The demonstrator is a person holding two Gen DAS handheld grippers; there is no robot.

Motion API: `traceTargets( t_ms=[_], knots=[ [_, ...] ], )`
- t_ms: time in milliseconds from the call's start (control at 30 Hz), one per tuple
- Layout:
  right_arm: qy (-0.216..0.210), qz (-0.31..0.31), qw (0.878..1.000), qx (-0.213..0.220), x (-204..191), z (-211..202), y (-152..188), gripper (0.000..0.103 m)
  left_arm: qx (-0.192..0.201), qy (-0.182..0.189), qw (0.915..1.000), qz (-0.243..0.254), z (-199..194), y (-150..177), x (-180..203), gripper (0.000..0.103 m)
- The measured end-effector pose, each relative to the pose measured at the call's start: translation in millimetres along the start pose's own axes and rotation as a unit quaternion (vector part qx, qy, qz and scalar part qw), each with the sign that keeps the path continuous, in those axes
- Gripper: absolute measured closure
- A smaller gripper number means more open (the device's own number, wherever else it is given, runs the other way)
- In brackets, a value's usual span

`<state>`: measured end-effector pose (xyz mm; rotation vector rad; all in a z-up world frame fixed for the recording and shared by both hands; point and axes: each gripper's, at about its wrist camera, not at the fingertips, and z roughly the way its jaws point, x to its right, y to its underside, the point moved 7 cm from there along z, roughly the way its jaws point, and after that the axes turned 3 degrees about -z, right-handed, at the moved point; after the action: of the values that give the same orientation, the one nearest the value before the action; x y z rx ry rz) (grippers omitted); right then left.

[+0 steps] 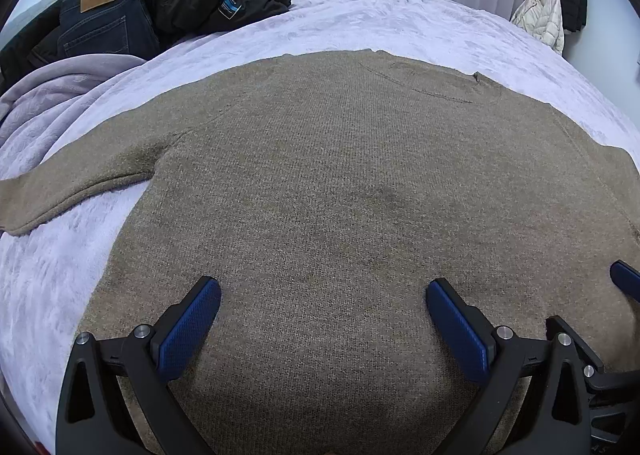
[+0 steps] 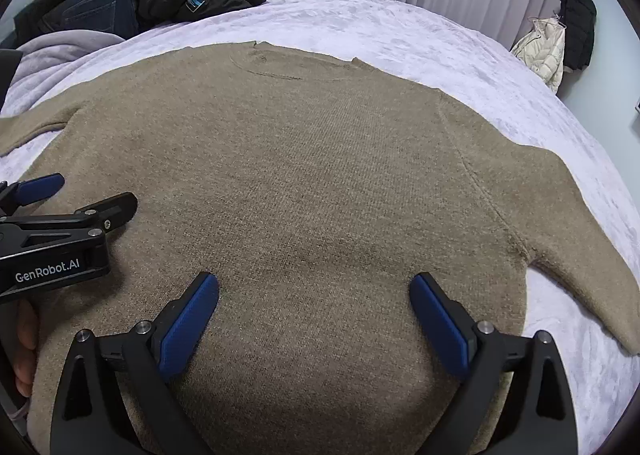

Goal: Fold small clothes
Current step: 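Position both grippers above the spread beige sweater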

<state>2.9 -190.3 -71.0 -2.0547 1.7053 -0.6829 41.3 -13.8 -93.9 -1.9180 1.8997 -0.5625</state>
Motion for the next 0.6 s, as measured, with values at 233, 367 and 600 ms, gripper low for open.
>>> traceTargets(
  t_ms=[233,367,600],
  knots=[
    [0.006,-0.005,1.000,-0.021,-0.6,1.9,-4.0,0.004,0.001,-0.012,0.9999,0.005,-2.4,-3.1,1.8,0.000],
    [0.009,0.001,1.000,-0.020,3.5,-6.8,-11.5,0.004,0.008,-0.020,0.9998,0.003,-18.0,-11.4,3.6,0.000],
    [0.041,0.027,0.998,0.033,45.2,-27.6,-39.5,0.004,0.036,0.012,0.9991,0.020,-50.7,-52.9,45.3,0.000]
  ],
)
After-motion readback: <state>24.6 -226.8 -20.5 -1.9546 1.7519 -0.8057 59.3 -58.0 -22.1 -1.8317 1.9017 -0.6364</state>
